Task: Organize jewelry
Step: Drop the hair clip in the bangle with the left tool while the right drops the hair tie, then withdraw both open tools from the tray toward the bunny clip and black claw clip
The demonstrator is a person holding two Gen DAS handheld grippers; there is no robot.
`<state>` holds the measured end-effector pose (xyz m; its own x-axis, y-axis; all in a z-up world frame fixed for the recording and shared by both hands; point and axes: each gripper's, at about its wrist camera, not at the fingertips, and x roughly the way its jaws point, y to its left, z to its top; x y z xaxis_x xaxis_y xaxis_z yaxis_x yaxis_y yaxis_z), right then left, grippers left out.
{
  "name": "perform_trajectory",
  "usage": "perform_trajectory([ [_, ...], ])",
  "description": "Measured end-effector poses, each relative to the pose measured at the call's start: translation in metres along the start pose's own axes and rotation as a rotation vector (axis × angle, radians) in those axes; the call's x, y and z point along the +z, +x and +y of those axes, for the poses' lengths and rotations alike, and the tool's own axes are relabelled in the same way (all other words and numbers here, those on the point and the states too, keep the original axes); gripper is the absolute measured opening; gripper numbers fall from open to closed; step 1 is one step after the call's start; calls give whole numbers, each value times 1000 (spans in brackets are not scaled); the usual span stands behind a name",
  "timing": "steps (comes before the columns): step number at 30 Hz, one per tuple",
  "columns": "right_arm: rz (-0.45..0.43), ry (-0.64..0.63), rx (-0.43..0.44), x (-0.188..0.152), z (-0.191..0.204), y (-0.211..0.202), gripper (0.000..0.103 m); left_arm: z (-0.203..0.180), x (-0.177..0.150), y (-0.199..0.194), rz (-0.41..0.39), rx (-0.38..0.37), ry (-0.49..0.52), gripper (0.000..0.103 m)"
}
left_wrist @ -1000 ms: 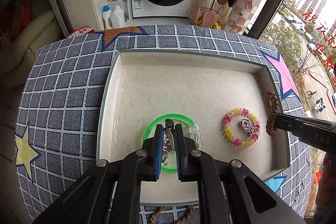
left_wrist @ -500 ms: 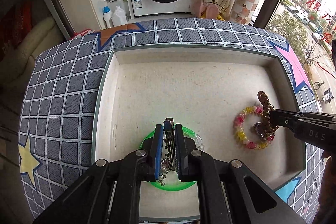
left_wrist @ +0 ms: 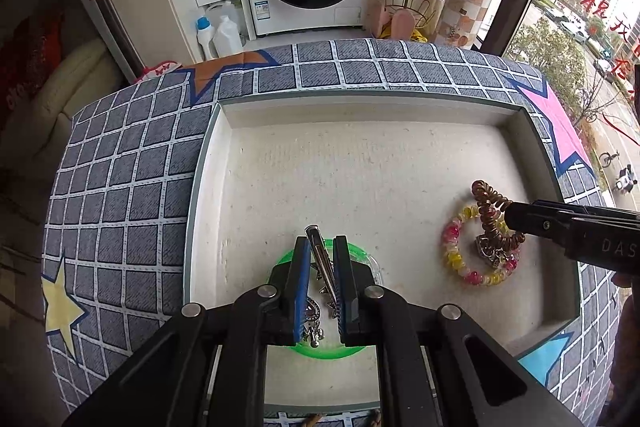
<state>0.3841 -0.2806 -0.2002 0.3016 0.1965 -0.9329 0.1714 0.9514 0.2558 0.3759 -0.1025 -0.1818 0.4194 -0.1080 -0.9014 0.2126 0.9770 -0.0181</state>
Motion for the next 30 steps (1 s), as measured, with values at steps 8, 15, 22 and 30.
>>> perform_trajectory([
  [8, -47, 26, 42, -5, 4, -24, 50, 5, -2, -27, -93, 38, -22, 103],
  [15, -98, 34, 87, -19, 10, -50, 79, 13, -10, -56, -126, 52, -6, 103],
  [22, -139, 42, 110, -45, 20, -75, 86, 29, -51, -84, -145, 76, -4, 103],
  [30, -123, 2, 107, -84, 30, -90, 86, 41, -107, -95, -68, 33, -2, 103],
])
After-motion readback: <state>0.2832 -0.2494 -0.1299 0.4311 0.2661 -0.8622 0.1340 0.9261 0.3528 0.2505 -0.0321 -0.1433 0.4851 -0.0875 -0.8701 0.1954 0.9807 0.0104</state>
